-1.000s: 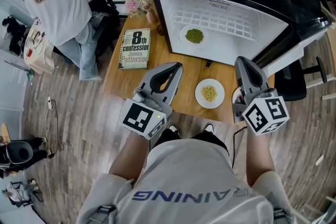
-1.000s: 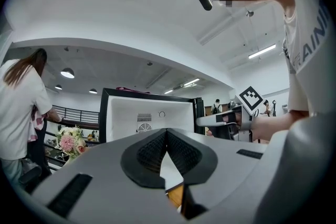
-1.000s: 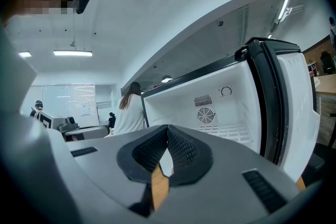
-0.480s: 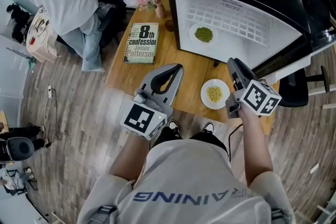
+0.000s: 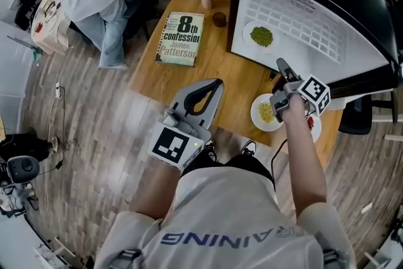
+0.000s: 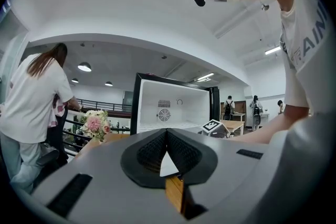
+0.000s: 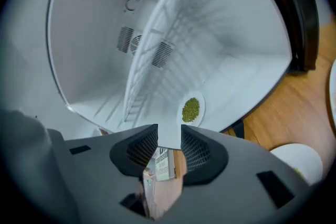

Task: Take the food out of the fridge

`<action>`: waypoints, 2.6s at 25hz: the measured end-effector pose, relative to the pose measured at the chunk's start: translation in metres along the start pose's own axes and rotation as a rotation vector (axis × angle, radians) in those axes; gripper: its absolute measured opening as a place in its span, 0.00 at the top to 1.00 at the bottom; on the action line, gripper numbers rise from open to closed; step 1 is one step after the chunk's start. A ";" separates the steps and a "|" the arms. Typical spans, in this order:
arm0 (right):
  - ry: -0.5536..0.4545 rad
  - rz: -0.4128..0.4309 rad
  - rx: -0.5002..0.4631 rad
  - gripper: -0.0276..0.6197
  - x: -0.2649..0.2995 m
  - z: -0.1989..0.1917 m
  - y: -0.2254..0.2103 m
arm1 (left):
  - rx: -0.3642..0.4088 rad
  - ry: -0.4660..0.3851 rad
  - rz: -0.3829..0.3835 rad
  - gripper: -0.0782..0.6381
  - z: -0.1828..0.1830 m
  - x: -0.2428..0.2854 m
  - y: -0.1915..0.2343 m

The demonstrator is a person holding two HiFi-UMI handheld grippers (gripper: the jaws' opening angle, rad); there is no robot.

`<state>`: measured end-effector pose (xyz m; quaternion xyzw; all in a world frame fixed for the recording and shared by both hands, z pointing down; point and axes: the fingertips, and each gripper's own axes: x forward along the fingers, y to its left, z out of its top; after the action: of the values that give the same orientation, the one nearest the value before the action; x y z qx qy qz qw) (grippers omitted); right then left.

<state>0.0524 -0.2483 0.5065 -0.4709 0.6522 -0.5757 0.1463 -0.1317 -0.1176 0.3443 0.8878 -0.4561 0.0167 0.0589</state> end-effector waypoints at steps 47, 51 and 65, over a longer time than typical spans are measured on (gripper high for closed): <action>-0.084 -0.045 0.336 0.92 0.083 0.028 -0.071 | -0.125 0.035 0.043 0.88 -0.040 0.007 0.038; -0.093 -0.014 0.332 0.92 0.068 0.027 -0.067 | -0.094 0.023 0.036 0.88 -0.040 0.003 0.034; -0.060 0.092 0.309 0.92 0.008 0.000 -0.047 | -0.071 0.023 0.045 0.88 -0.037 -0.013 0.024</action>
<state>0.0692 -0.2493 0.5508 -0.4294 0.5720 -0.6478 0.2625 -0.1574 -0.1163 0.3825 0.8743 -0.4757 0.0118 0.0954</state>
